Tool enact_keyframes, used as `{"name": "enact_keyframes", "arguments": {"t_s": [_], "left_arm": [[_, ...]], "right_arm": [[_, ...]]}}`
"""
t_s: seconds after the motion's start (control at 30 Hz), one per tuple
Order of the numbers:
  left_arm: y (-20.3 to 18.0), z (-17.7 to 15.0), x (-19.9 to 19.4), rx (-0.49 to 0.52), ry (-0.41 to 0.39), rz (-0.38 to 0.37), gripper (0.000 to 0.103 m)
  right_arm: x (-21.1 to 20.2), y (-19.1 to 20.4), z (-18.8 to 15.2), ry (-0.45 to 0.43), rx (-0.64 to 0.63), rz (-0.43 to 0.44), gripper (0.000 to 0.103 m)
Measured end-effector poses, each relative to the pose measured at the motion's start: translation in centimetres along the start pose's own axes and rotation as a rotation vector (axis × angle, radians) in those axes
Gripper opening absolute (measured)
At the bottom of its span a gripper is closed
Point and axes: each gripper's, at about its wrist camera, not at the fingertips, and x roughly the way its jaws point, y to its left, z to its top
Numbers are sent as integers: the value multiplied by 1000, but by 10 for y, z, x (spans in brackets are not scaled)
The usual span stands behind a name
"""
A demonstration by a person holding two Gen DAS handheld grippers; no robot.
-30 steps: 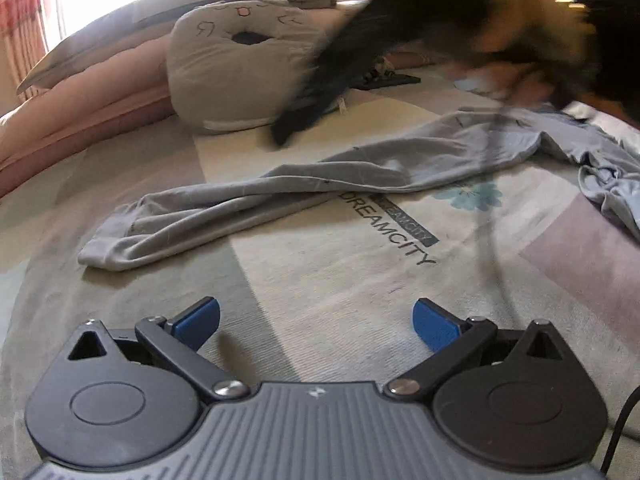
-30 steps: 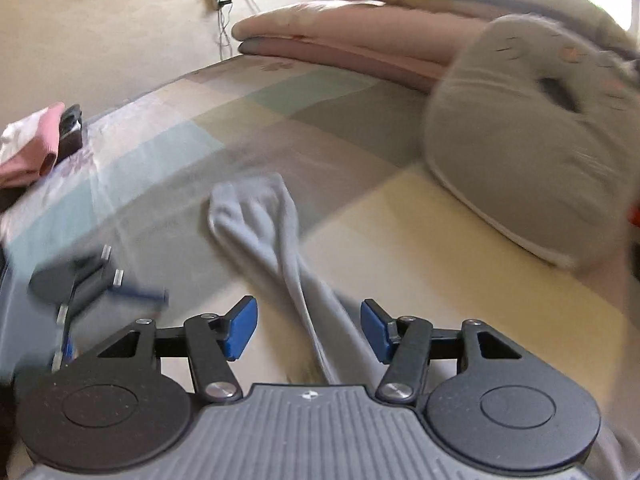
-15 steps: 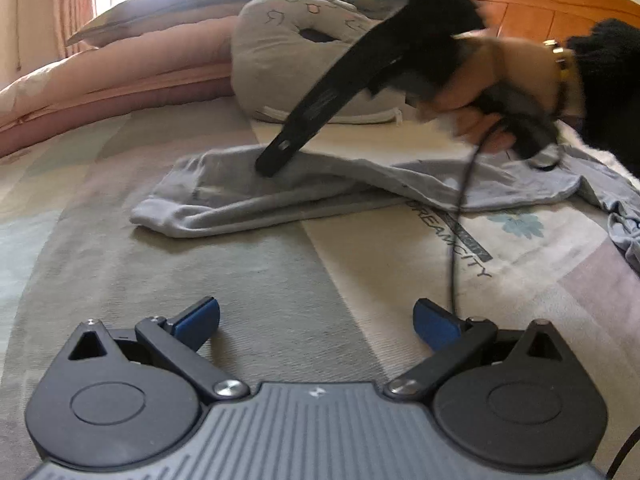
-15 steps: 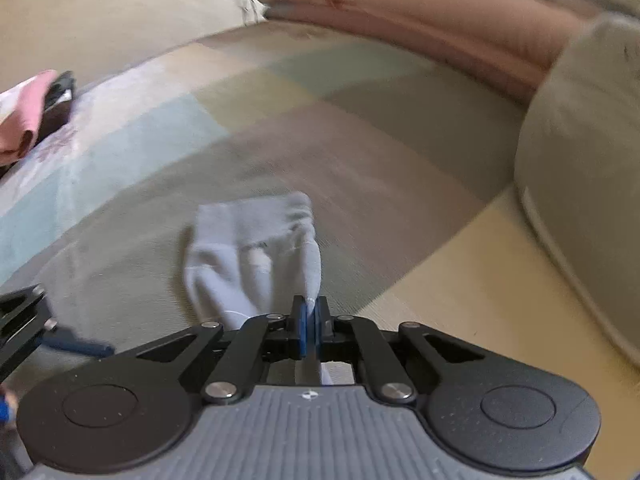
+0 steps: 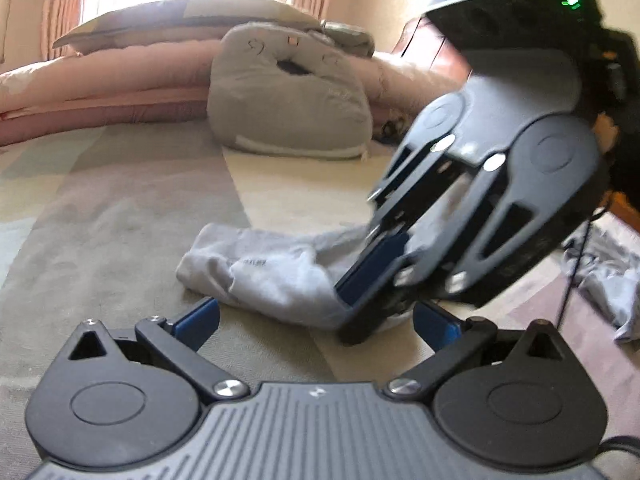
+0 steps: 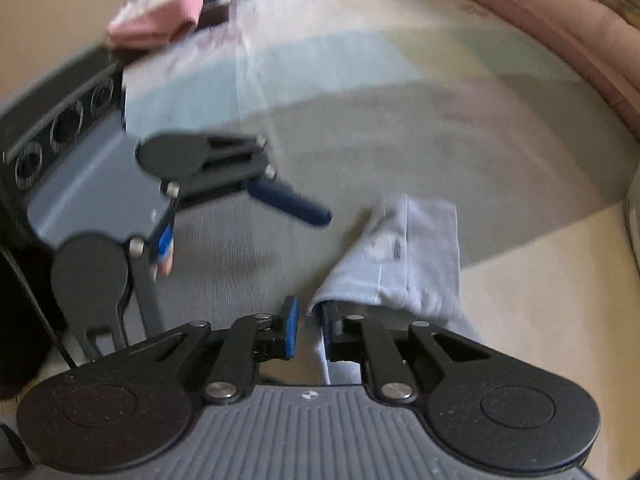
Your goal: Fold clothes
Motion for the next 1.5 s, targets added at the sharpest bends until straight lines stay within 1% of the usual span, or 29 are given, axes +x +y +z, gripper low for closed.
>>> {"name": "enact_keyframes", "arguments": {"t_s": [0.03, 0.1, 0.17, 0.27, 0.4, 0.5, 0.53, 0.6, 0.63, 0.73, 0.83, 0.87, 0.93, 1.03, 1.13, 1.27, 1.3, 1.37, 1.43, 1.5], "left_arm": [[0, 0, 3, 2, 13, 11, 102], [-2, 0, 7, 4, 25, 13, 102], [-4, 0, 7, 11, 26, 3, 102], [-6, -1, 3, 13, 9, -26, 102], [-4, -3, 5, 4, 16, -35, 102], [-3, -4, 7, -4, 28, -35, 102], [-3, -4, 7, -4, 32, -33, 102], [-3, -5, 8, -3, 39, -30, 102], [-3, -5, 7, -3, 39, -28, 102], [-1, -5, 7, -12, 36, -30, 102], [-1, -4, 9, -16, 36, -39, 102], [-1, -4, 11, -18, 37, -44, 102], [1, -4, 13, -32, 36, -54, 102], [7, -5, 14, -65, 26, -73, 102], [12, -4, 14, -96, 22, -84, 102], [12, -5, 18, -105, 23, -72, 102], [14, -3, 18, -125, 26, -70, 102], [17, 0, 16, -187, 40, -57, 102], [22, 2, 10, -263, 63, -36, 102], [27, 3, 6, -304, 92, 4, 102]], "right_arm": [[-4, 0, -4, -10, 14, -6, 25], [-16, -5, -15, -47, 64, -31, 41], [-30, -12, -29, -92, 123, -45, 45], [-40, -23, -45, -133, 195, -9, 47], [-27, -45, -40, -145, 295, 26, 49], [-7, -59, -31, -146, 374, 73, 50], [1, -61, -26, -146, 388, 67, 50], [13, -63, -18, -160, 397, 45, 51], [17, -63, -13, -180, 404, 45, 51], [15, -56, -5, -259, 360, 137, 51], [2, -38, -6, -263, 235, 123, 51], [-2, -33, -9, -250, 208, 93, 53], [-13, -31, -23, -222, 211, 10, 54], [-39, -30, -64, -232, 305, -58, 54], [-70, -16, -116, -274, 410, -103, 54], [-104, 13, -176, -372, 546, -145, 66], [-111, 20, -190, -402, 585, -151, 66], [-118, 33, -212, -430, 651, -167, 66], [-117, 44, -227, -414, 657, -180, 66], [-116, 54, -235, -399, 636, -190, 66]]}}
